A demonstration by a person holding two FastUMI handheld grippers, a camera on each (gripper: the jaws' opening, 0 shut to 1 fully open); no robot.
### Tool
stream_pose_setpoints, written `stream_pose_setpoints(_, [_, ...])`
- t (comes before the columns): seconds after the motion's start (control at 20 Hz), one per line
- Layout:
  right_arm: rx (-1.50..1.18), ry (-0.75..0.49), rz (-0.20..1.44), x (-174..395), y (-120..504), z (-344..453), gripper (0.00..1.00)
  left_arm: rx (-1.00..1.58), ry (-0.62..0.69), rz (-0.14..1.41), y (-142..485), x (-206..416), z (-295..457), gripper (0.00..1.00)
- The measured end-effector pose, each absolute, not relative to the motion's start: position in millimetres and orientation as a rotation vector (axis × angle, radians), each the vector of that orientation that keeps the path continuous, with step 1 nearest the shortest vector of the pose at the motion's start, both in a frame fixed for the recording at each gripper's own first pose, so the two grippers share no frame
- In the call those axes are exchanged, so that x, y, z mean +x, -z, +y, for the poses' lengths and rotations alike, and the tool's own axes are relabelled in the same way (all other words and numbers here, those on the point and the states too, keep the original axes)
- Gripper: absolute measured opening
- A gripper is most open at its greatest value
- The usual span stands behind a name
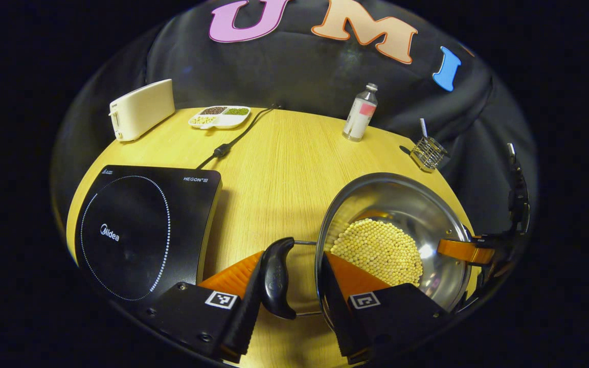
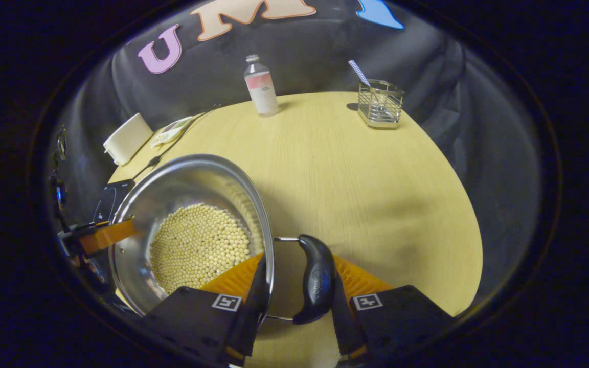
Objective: First push the handle of the pot to place it horizontally, then grasp the pot with both hands and set it on the induction cooktop.
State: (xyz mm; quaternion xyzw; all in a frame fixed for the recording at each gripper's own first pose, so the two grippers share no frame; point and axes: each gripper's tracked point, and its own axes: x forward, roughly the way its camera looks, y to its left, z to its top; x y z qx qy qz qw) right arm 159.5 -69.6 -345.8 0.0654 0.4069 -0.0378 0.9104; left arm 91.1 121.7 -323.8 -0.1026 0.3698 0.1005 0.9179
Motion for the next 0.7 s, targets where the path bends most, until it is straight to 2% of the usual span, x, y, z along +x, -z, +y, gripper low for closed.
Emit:
stream_pose_setpoints(0.3, [0.134,0.092,0.834,157.1,343.1,-69.7,0.6,-0.2,-0.208,0.755,323.6,92.5,122.1,0.63])
stream_pose_setpoints(0.4, [0.133,0.096,0.837,158.4,344.8,-68.7,0.55,-0.195,-0.21,0.76,323.3,93.4,122.3,0.62])
stream_pose_setpoints(0.5, [0.129,0.099,0.838,158.6,345.0,-68.8,0.55,-0.201,-0.215,0.763,322.9,93.4,122.0,0.65])
stream_pose_setpoints(0.6, [0.125,0.099,0.839,158.0,343.0,-69.2,0.55,-0.207,-0.222,0.77,322.6,92.4,122.2,0.63])
stream_pose_setpoints(0.65, [0.125,0.098,0.84,157.9,342.6,-68.9,0.6,-0.212,-0.226,0.775,322.4,91.6,121.7,0.62])
stream_pose_setpoints(0.7, [0.128,0.098,0.843,157.4,341.9,-69.2,0.55,-0.214,-0.23,0.776,321.4,90.5,121.1,0.62])
